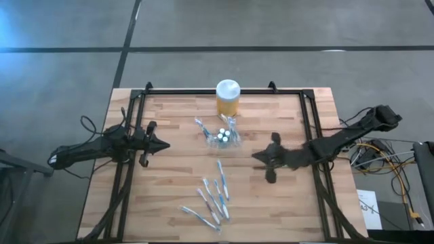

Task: Pick & Place toothbrushing station
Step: Put the blue toothbrush into the transparent organizer

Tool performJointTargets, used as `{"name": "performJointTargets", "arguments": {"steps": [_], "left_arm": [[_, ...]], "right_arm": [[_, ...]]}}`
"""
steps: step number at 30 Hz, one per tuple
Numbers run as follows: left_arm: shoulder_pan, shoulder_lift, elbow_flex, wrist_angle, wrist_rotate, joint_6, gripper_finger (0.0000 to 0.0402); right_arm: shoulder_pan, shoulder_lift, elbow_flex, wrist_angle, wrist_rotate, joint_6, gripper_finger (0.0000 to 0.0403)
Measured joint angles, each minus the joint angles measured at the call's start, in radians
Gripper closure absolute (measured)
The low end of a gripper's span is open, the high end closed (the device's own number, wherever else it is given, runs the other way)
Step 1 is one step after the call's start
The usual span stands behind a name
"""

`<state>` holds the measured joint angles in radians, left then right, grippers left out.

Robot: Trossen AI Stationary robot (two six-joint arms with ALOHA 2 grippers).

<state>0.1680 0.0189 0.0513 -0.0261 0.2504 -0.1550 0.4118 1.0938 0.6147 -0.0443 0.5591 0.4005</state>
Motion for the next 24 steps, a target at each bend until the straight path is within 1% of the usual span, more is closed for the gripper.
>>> {"name": "performJointTargets", "arguments": {"steps": [5, 10, 14, 18, 24], "left_arm": [[0.000, 0.000, 0.000, 0.000, 0.000, 0.019, 0.0392], [0.000, 0.000, 0.000, 0.003, 0.000, 0.043, 0.0392], [0.000, 0.000, -0.002, 0.004, 0.000, 0.046, 0.0392], [0.000, 0.000, -0.007, 0.005, 0.000, 0.046, 0.0392], [0.000, 0.000, -0.008, 0.003, 0.001, 0.040, 0.0392]], "right_arm": [[0.000, 0.232, 0.199, -0.155, -0.002, 0.117, 0.0394], [-0.006, 0.418, 0.361, -0.228, -0.021, 0.205, 0.0394], [-0.036, 0.564, 0.490, -0.291, -0.106, 0.240, 0.0383], [-0.069, 0.702, 0.606, -0.363, -0.150, 0.256, 0.0341], [-0.122, 0.856, 0.727, -0.447, -0.249, 0.293, 0.0252]]}}
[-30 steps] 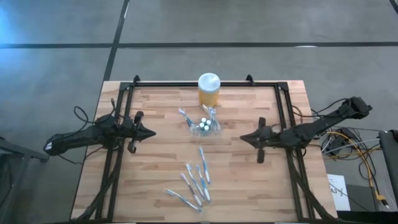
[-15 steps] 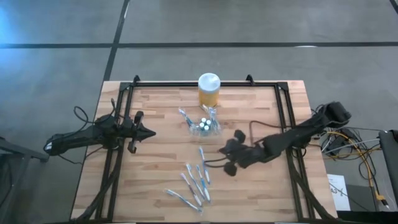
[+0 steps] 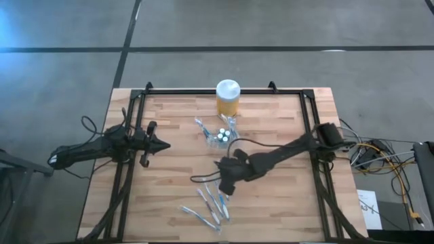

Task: Pick & Place toothbrushing station
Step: Put the blue toothbrush into the transparent organizer

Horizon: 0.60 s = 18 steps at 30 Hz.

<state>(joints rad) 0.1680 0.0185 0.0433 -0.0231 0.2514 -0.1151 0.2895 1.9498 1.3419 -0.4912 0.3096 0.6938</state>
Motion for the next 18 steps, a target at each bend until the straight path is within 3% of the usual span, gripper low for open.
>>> {"name": "performJointTargets", "arguments": {"steps": [9, 18], "left_arm": [[0.000, 0.000, 0.000, -0.001, 0.001, -0.008, 0.0392], [-0.001, 0.000, 0.000, -0.003, 0.002, -0.006, 0.0392]], "right_arm": [[-0.065, 0.119, 0.035, -0.009, -0.129, 0.041, 0.0175], [-0.074, 0.140, 0.036, -0.023, -0.147, 0.047, 0.0185]]}}
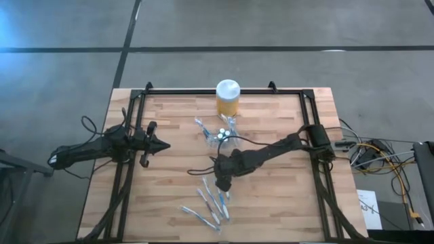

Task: Pick & Place toothbrushing station
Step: Put the blue toothbrush into the transparent organizer

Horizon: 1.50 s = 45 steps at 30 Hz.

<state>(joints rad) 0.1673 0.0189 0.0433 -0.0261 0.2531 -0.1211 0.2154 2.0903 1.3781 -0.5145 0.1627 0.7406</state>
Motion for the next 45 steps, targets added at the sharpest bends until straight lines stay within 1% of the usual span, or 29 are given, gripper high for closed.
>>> {"name": "performJointTargets", "arguments": {"steps": [3, 10, 13, 16, 20, 27, 30, 32, 34, 38, 40, 42, 45], "left_arm": [[0.000, 0.000, 0.000, 0.000, 0.000, 0.000, 0.0392], [0.001, 0.000, 0.000, 0.000, 0.000, 0.001, 0.0392], [0.001, 0.000, 0.000, 0.000, 0.000, 0.001, 0.0392], [0.001, 0.000, 0.000, 0.000, 0.000, 0.001, 0.0392], [0.001, 0.000, 0.000, 0.003, 0.000, 0.001, 0.0392], [0.001, 0.000, 0.000, 0.033, 0.000, -0.004, 0.0392], [0.001, 0.000, 0.001, 0.061, 0.000, -0.009, 0.0392], [0.001, 0.001, 0.001, 0.079, 0.002, -0.012, 0.0392], [0.001, 0.010, 0.001, 0.093, 0.001, -0.030, 0.0392], [-0.007, 0.049, 0.002, 0.143, 0.029, -0.065, 0.0389], [-0.023, 0.085, 0.002, 0.168, 0.050, -0.070, 0.0379], [-0.052, 0.124, 0.001, 0.204, 0.053, -0.071, 0.0361], [-0.107, 0.199, 0.001, 0.297, 0.044, -0.063, 0.0324]], "right_arm": [[0.001, 0.000, 0.000, -0.006, 0.000, 0.000, 0.0219], [0.001, -0.003, -0.003, -0.017, -0.003, -0.028, 0.0339], [0.001, -0.009, -0.004, -0.014, -0.010, -0.041, 0.0380], [0.003, -0.024, -0.006, -0.015, -0.027, -0.057, 0.0385], [0.017, -0.063, -0.008, -0.014, -0.020, -0.098, 0.0390], [0.071, -0.227, -0.008, 0.040, 0.138, -0.201, 0.0396], [0.102, -0.303, -0.009, 0.077, 0.204, -0.273, 0.0395], [0.126, -0.350, -0.018, 0.142, 0.253, -0.343, 0.0395], [0.143, -0.384, -0.042, 0.247, 0.283, -0.425, 0.0395], [0.157, -0.439, -0.150, 0.529, 0.282, -0.590, 0.0395], [0.155, -0.459, -0.227, 0.680, 0.278, -0.652, 0.0395], [0.139, -0.468, -0.311, 0.851, 0.254, -0.702, 0.0395], [0.097, -0.475, -0.426, 1.091, 0.171, -0.723, 0.0395]]}}
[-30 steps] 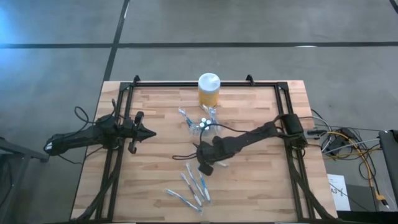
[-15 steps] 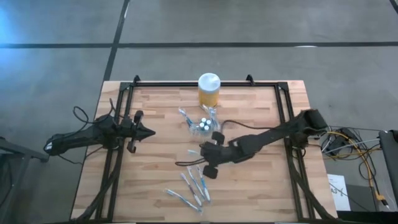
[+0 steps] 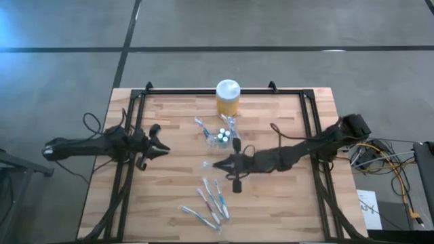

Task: Pick & Place toothbrushing station
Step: Put the blue toothbrush into the transparent organizer

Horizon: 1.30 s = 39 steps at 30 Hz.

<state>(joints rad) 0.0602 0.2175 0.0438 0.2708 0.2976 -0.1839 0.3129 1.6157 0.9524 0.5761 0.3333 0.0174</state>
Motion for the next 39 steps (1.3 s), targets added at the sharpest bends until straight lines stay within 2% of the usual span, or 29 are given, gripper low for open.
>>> {"name": "performJointTargets", "arguments": {"steps": [5, 9, 13, 22, 29, 39], "left_arm": [[-0.097, 0.138, 0.004, 0.175, -0.079, 0.033, 0.0255], [-0.151, 0.251, 0.025, 0.255, -0.173, 0.064, 0.0210], [-0.175, 0.354, 0.073, 0.289, -0.195, 0.097, 0.0184], [-0.177, 0.526, 0.212, 0.320, -0.255, 0.119, 0.0177], [-0.178, 0.612, 0.302, 0.316, -0.256, 0.130, 0.0177], [-0.178, 0.745, 0.368, 0.310, -0.274, 0.129, 0.0177]], "right_arm": [[-0.059, 0.024, -0.091, 0.215, -0.054, -0.008, 0.0395], [-0.073, 0.048, -0.085, 0.221, -0.071, -0.044, 0.0394], [-0.075, 0.077, -0.043, 0.224, -0.073, -0.100, 0.0394], [-0.086, 0.110, 0.061, 0.223, -0.072, -0.183, 0.0394], [-0.105, 0.122, 0.109, 0.220, -0.072, -0.186, 0.0394], [-0.106, 0.202, 0.171, 0.221, -0.070, -0.197, 0.0394]]}}
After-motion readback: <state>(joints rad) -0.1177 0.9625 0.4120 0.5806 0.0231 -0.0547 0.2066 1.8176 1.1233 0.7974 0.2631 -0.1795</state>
